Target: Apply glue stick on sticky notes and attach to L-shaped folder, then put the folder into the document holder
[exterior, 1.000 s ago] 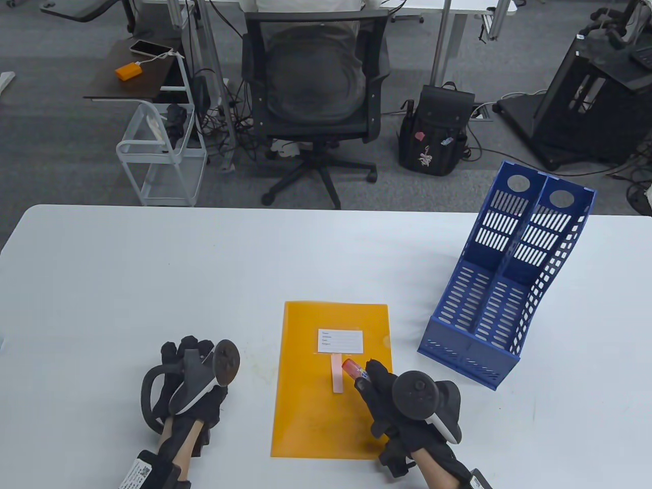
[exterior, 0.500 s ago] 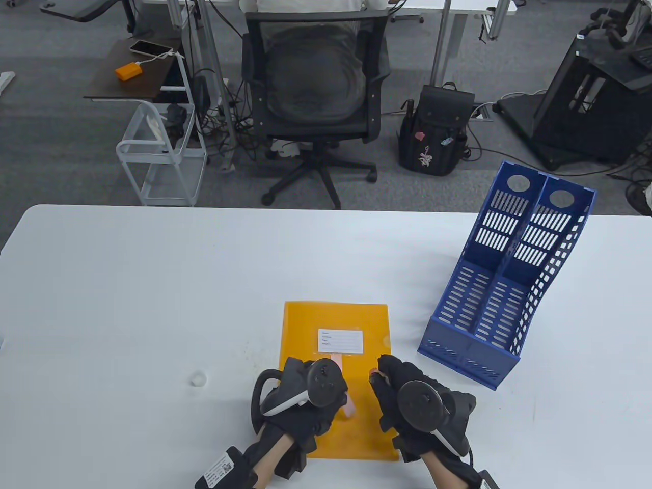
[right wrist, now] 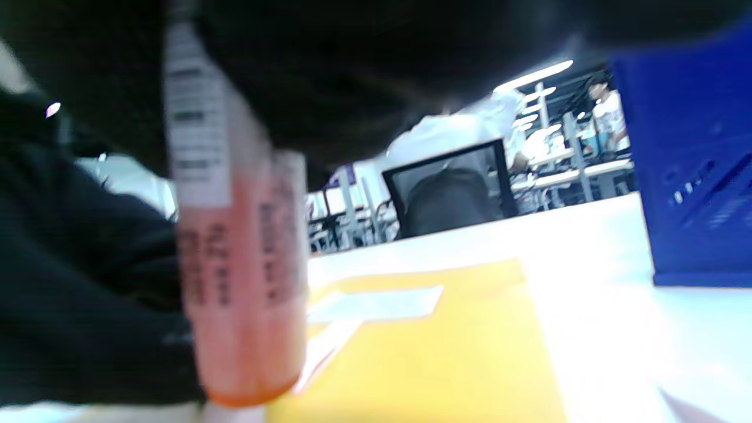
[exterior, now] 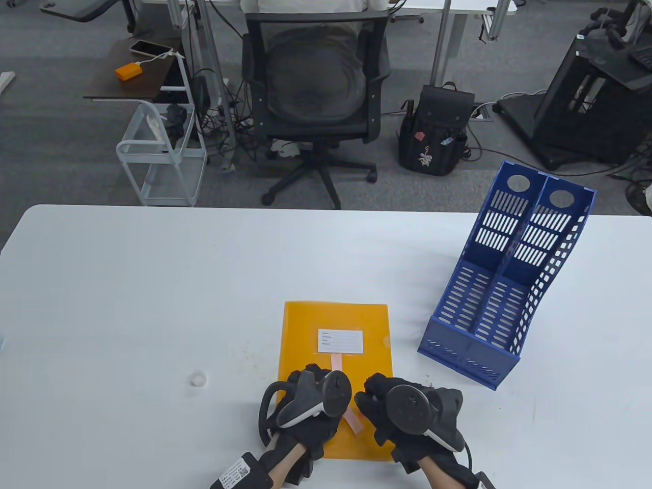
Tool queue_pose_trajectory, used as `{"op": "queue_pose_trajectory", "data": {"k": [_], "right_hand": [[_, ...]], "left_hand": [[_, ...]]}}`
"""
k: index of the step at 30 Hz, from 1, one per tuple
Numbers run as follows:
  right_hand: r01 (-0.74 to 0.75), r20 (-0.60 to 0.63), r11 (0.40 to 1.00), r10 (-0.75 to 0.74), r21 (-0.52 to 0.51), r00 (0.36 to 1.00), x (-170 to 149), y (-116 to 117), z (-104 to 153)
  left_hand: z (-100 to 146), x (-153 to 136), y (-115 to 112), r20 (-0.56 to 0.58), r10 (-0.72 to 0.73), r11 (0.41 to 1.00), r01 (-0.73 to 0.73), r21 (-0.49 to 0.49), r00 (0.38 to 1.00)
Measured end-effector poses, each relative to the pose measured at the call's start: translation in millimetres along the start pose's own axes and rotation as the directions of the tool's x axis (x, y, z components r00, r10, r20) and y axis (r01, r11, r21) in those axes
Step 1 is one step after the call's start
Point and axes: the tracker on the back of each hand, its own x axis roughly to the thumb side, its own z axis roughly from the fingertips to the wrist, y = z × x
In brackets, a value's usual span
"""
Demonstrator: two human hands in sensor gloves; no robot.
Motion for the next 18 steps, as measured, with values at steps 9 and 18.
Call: {"op": "queue_pose_trajectory", "data": {"k": [9,18], "right_hand": [[-0.085,0.096,0.994,0.079,0.066,0.992,23,22,0],[-0.144,0.107,0.987,0.136,0.070,0.985,28,31,0]], "left_hand": [[-4,-6,-6,-0.007,0.035,0.998,-0.036,-0.044,0.999],[-4,-8,-5,-0.008,0.063,0.996,-0.064,-0.061,0.998]]}}
